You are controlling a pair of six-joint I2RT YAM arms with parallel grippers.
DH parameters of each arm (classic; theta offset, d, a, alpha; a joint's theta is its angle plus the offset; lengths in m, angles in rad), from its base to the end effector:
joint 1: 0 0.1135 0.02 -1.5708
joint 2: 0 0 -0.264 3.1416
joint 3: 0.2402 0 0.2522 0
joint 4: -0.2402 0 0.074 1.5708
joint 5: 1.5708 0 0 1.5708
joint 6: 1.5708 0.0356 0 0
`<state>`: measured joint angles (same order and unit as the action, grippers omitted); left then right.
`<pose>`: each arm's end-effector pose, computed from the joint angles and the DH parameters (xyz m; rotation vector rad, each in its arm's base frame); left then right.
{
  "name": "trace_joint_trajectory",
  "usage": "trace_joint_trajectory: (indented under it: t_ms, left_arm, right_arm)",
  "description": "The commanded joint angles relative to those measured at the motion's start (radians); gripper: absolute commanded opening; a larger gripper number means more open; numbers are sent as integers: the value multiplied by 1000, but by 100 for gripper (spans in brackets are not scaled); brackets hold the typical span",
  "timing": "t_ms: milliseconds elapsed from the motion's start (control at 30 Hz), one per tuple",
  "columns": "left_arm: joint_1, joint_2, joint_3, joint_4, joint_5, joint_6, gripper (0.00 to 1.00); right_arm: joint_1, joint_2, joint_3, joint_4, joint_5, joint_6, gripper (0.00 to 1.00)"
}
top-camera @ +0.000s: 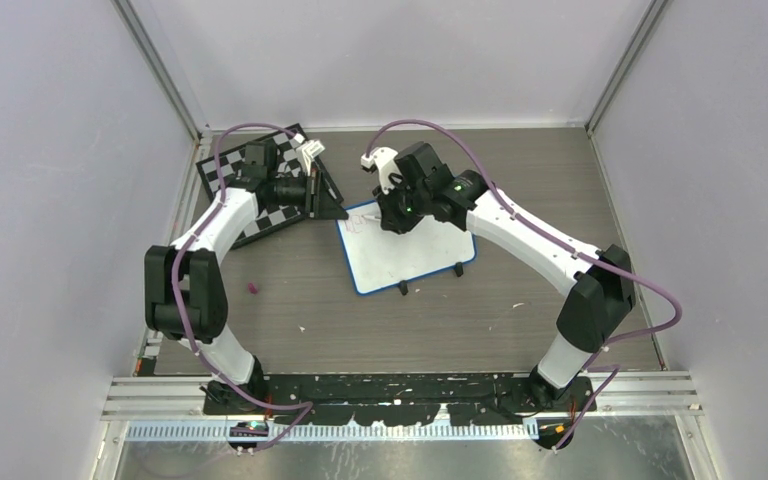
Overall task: Write a sentence on the whiteboard
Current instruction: Move the whiteboard to the center of the board, then write a sentence on the whiteboard.
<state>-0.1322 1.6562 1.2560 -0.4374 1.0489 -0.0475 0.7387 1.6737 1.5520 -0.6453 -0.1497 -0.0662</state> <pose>0.3458 -0.0771 0.2682 0.5763 2.1585 -1.3317 0.2745 0.2572 0.3301 -1.0030 2.1623 0.5027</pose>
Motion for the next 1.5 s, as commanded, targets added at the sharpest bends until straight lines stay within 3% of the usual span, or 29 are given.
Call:
trace_joint_trajectory:
  t_ms: [0, 733, 1467]
  left_arm:
    - [-1, -4, 9, 37, 38, -1, 20]
    - [-1, 6, 12, 41, 43, 0, 6]
    - [-2, 7, 10, 42, 46, 9, 3]
  right_arm:
    - [7, 13, 32, 26, 21, 0, 0]
    - [-50, -23, 19, -20, 69, -34, 0]
    - [-14, 49, 71, -26, 30, -27, 0]
